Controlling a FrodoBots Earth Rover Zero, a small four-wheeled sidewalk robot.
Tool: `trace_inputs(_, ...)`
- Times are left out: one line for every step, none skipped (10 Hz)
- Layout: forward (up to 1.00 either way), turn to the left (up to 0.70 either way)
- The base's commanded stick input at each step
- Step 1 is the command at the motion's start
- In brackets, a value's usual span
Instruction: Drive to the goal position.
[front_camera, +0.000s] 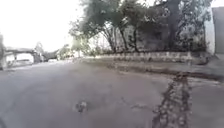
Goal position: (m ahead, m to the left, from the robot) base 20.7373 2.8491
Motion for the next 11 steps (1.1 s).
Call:
trace_inputs(1.00,0.04)
trace_inputs(1.00,0.04)
trace_inputs(1.00,0.04)
trace_inputs(1.00,0.04)
trace_inputs(1.00,0.04)
trace_inputs(1.00,0.04)
trace_inputs(1.00,0.11)
trace_inputs(1.00,0.44)
trace_inputs(1.00,0.44)
trace_inputs(1.00,0.04)
trace_inputs(1.00,0.04)
